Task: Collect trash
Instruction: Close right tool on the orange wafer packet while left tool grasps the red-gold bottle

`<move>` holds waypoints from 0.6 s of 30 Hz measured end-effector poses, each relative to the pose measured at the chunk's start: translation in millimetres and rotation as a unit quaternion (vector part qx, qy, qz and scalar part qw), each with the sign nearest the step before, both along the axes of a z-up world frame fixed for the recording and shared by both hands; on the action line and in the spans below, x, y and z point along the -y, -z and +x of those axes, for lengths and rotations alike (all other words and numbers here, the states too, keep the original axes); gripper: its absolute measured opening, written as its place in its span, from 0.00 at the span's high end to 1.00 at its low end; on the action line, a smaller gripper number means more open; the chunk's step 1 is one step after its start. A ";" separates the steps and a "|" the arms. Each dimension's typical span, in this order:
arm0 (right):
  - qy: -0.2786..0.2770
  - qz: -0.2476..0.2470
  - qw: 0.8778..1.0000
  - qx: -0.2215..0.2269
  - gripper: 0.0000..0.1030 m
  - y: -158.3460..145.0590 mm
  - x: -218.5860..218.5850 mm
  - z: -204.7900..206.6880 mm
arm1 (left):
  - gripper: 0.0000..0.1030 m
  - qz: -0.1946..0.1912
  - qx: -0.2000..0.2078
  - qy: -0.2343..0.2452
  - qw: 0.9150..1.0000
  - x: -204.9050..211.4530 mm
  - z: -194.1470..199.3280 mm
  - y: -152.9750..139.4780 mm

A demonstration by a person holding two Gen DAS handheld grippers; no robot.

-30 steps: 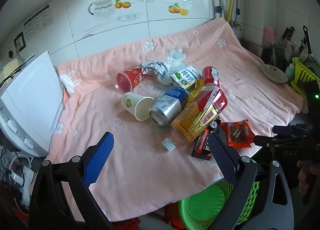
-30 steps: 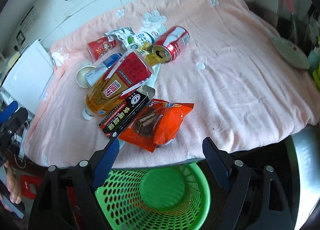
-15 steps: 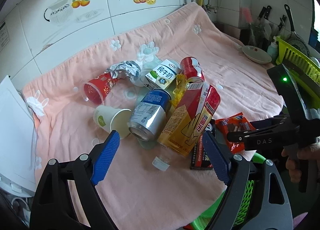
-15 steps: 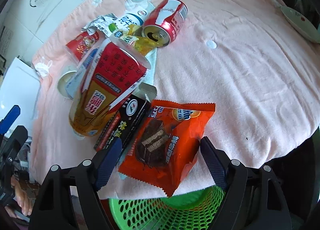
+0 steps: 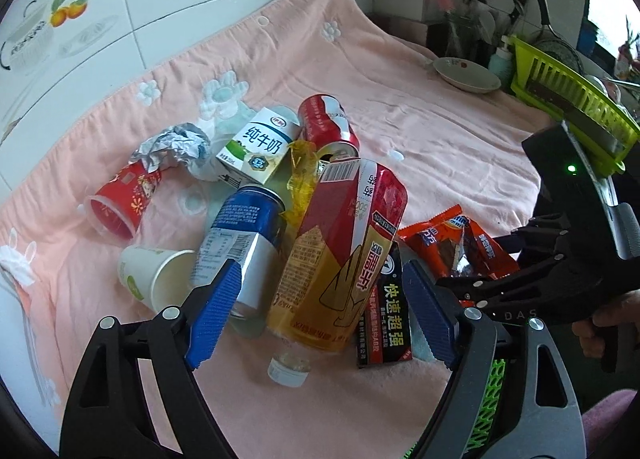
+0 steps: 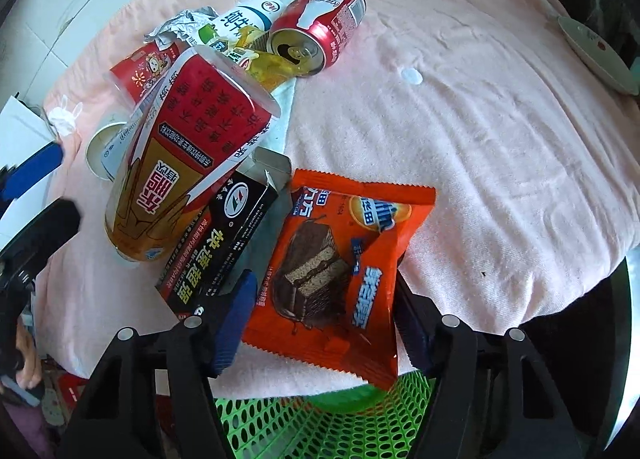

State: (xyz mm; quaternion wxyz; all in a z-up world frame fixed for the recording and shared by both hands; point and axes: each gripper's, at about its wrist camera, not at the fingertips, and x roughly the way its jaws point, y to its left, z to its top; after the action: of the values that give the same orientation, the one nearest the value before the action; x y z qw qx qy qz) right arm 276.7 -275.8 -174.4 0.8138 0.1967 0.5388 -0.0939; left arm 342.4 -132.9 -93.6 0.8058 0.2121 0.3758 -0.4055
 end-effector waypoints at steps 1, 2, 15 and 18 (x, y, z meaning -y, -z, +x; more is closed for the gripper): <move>-0.001 -0.004 1.000 0.000 0.40 -0.2 0.2 -1.1 | 0.19 0.003 -0.002 0.005 1.000 4.2 2.5 2.5; -0.002 -0.011 1.000 -0.001 0.41 -0.4 -0.4 -0.3 | 0.17 0.004 -0.006 0.011 1.000 8.2 4.8 4.9; -0.014 -0.047 0.999 0.013 0.54 -15.5 4.0 -24.4 | 0.16 0.049 -0.010 0.027 0.998 39.5 14.7 35.5; -0.013 -0.041 0.999 0.017 0.56 -18.3 5.7 -26.8 | 0.21 0.055 -0.006 0.021 0.998 42.5 15.8 39.1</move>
State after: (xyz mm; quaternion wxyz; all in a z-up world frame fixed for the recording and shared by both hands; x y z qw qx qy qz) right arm 249.9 -281.5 -156.1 0.8313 0.1571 0.5233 -0.1019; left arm 358.2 -175.4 -132.6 0.7819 0.2619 0.3978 -0.4022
